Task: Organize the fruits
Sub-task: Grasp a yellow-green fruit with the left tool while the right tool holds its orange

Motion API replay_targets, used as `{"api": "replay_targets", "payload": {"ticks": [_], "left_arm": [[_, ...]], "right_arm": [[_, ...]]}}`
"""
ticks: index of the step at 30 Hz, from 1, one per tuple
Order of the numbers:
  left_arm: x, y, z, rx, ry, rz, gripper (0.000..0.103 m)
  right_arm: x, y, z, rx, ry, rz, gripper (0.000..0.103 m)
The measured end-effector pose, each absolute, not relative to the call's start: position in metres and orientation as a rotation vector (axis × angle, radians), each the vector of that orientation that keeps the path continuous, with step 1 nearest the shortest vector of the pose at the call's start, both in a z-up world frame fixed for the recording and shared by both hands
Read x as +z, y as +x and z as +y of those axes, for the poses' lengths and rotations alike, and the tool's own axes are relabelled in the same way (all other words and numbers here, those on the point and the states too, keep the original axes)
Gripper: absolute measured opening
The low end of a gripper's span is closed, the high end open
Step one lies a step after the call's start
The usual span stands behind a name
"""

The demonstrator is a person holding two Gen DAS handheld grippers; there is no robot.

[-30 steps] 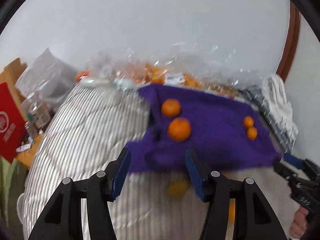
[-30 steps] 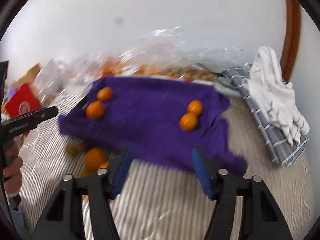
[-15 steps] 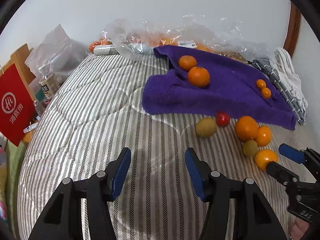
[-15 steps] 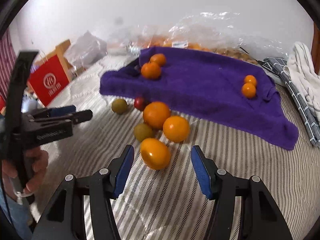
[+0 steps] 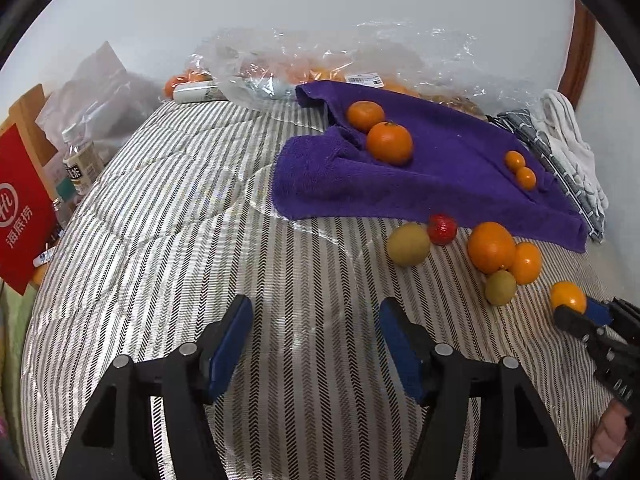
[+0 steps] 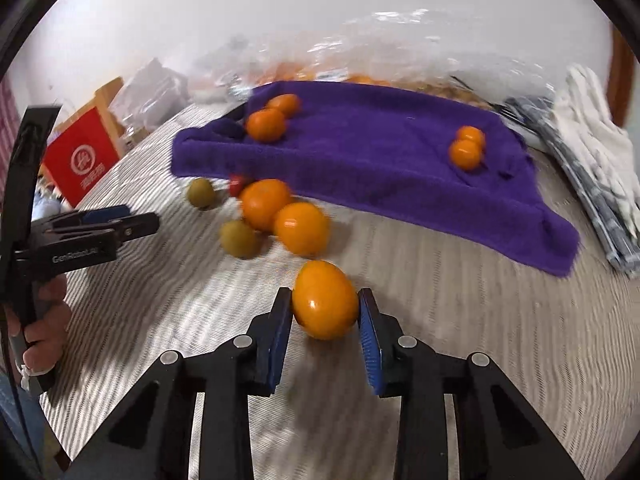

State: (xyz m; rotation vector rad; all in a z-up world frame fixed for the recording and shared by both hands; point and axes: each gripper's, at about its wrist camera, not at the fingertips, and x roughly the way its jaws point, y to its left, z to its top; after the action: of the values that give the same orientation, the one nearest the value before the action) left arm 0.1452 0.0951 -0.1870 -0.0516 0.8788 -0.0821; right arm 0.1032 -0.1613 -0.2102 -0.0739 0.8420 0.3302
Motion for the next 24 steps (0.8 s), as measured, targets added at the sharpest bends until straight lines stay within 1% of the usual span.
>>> {"api": "replay_targets", "payload": {"ticks": [3,9,13,24], "left_arm": [[-0.188,0.146,0.091,-0.092,-0.028,0.885,0.068],[-0.187,0.147,0.092,-0.116,-0.037,0.883,0.068],[-0.187,0.147,0.090,-0.109,-0.012,0.889,0.071],[-0.188,0.146,0.087,-0.109,-0.007,0.891,0.073]], "right_arm": [[-0.209,0.104,-0.181,0.300,-0.036,0.837,0.033],[-0.200,0.104,-0.216,0.245,0.016,0.807,0.033],[-0.195,0.104,-0.234,0.219,0.043,0.783,0.033],[-0.207,0.122,-0.246,0.183,0.098,0.799,0.033]]}}
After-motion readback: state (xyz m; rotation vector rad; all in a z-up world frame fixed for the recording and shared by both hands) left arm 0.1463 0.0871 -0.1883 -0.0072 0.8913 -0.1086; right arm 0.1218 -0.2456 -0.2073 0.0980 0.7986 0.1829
